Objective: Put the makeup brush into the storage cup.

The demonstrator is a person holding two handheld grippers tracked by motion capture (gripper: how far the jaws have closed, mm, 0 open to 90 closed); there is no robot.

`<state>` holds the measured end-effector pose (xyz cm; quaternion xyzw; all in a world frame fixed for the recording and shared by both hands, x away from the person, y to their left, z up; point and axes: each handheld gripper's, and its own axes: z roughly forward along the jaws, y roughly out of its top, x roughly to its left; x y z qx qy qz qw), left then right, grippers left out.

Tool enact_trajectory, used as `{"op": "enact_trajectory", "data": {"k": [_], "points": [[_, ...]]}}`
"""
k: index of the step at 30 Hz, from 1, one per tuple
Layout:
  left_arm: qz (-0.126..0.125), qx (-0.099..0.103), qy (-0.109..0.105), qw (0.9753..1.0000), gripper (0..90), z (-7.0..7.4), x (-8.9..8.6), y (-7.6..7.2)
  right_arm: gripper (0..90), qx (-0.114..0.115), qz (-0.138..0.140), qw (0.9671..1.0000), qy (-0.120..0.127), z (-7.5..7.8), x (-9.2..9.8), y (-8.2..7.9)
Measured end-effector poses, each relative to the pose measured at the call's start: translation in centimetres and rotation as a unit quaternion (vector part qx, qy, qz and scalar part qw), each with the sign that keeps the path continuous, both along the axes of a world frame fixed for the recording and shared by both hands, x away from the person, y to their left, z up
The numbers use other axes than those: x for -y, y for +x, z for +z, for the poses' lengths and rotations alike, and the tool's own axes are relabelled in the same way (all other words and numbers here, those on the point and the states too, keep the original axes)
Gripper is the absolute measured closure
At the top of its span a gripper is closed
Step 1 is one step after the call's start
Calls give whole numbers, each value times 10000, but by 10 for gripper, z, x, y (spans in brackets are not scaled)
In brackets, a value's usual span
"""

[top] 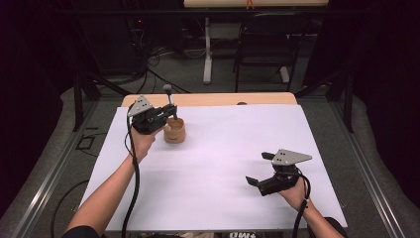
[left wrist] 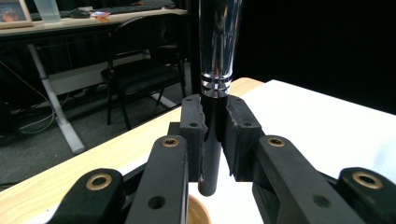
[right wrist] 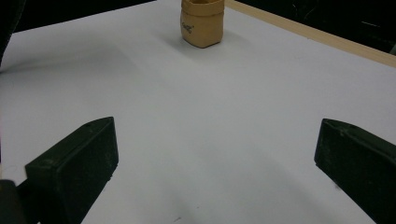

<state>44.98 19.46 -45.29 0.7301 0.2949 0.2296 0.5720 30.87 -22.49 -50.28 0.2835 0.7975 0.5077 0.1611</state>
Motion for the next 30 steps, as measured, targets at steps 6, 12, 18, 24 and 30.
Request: {"op": "enact_trajectory", "data": {"k": [6,12,18,24,30], "points": [[160,-49,33,9999,790,-8,3,9,0,4,18,10000,-8,0,0,0],[282,-126,115,9995,790,-16,6,14,0,-12,32,10000,0,0,0,0],[443,-140,115,9989,790,-24,10,16,0,-13,30,10000,0,0,0,0],[506,-223,132,9984,789,-32,10,17,0,-20,20,10000,-7,1,0,0],[586,-272,139,9978,789,-39,10,17,0,-24,3,10000,-39,1,0,0]]}}
